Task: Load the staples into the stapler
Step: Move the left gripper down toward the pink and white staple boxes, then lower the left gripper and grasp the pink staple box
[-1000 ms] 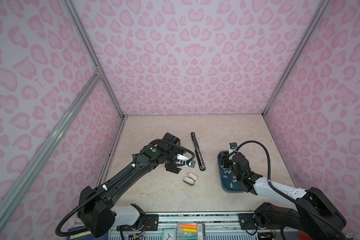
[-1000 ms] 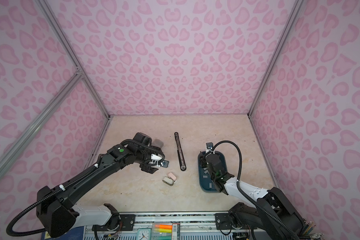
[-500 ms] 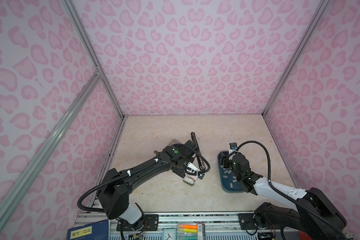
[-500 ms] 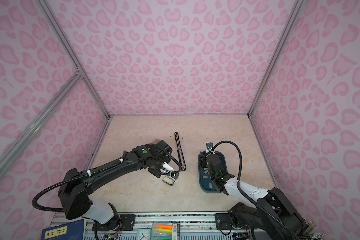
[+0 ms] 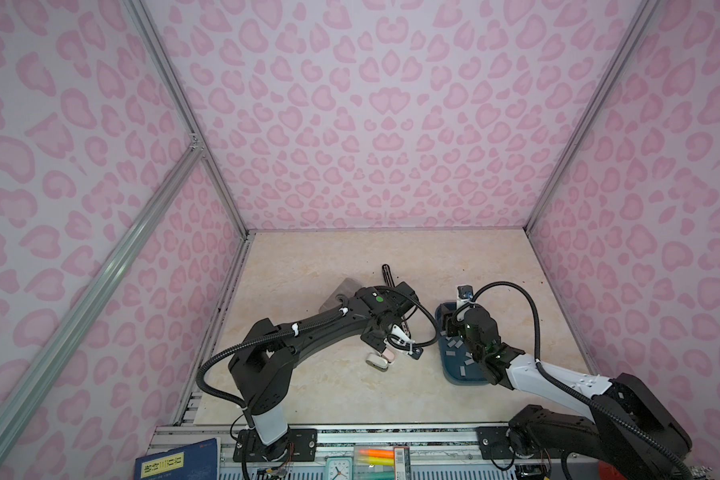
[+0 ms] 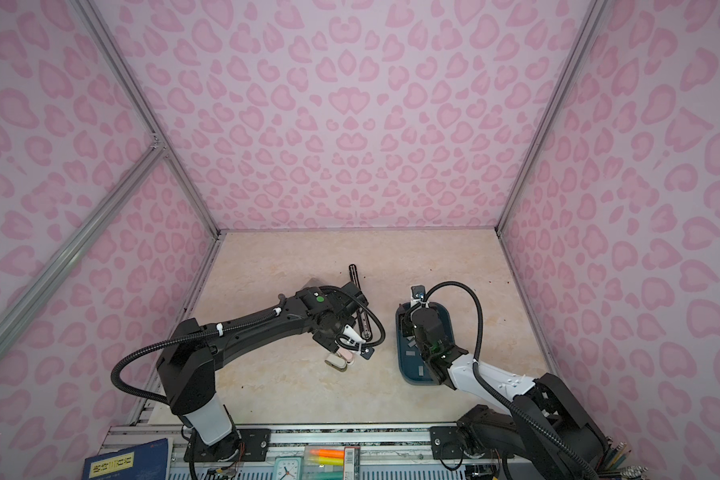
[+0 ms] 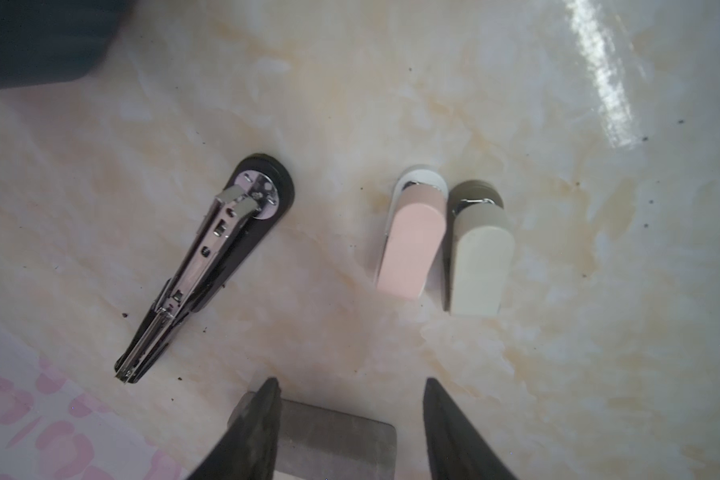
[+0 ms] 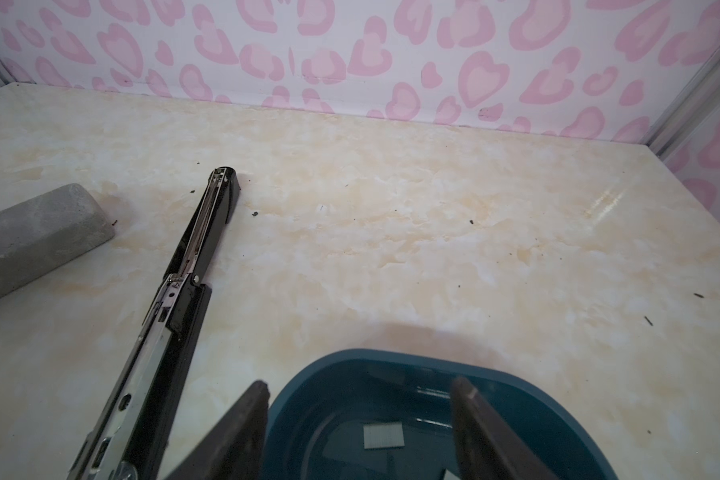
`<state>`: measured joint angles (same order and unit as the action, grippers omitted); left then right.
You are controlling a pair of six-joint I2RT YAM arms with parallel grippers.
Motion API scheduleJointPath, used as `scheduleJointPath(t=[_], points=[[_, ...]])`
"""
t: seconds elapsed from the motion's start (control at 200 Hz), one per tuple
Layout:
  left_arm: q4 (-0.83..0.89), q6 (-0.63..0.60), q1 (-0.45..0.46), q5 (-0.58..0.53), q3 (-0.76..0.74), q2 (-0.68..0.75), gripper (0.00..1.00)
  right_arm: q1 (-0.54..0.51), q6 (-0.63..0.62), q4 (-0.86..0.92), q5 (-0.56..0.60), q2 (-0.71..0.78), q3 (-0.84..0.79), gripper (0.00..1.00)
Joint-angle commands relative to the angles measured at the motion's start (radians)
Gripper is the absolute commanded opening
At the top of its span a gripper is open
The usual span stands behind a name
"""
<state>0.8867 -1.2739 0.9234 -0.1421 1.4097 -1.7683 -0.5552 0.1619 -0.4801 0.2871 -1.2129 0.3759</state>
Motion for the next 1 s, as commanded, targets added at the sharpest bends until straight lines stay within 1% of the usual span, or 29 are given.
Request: scheduleJointPath(t=[0.0, 0.1, 0.23, 0.395, 0.685, 0.995], points=[[0.03, 0.051, 0.011, 0.016, 0.035, -0.036, 0.56, -0.001, -0.005, -0.007, -0.003, -0.005, 0.004, 0.69], [0.032, 0.058, 0.014, 0.027, 0.041, -0.062, 0.52, -0.002, -0.006, -0.006, -0.003, -0.007, 0.006, 0.69], [0.028, 0.042, 0.015, 0.035, 0.021, -0.07, 0.5, -0.002, -0.006, -0.006, -0.004, -0.005, 0.006, 0.69], [0.029, 0.024, 0.018, 0.077, -0.006, -0.048, 0.5, -0.002, -0.006, -0.006, -0.005, -0.008, 0.007, 0.69], [0.021, 0.03, 0.031, 0.07, -0.007, -0.068, 0.52, -0.004, -0.007, -0.005, -0.006, -0.011, 0.01, 0.69], [0.024, 0.036, 0.038, 0.073, -0.008, -0.096, 0.52, -0.005, -0.008, -0.005, -0.003, -0.015, 0.011, 0.69]])
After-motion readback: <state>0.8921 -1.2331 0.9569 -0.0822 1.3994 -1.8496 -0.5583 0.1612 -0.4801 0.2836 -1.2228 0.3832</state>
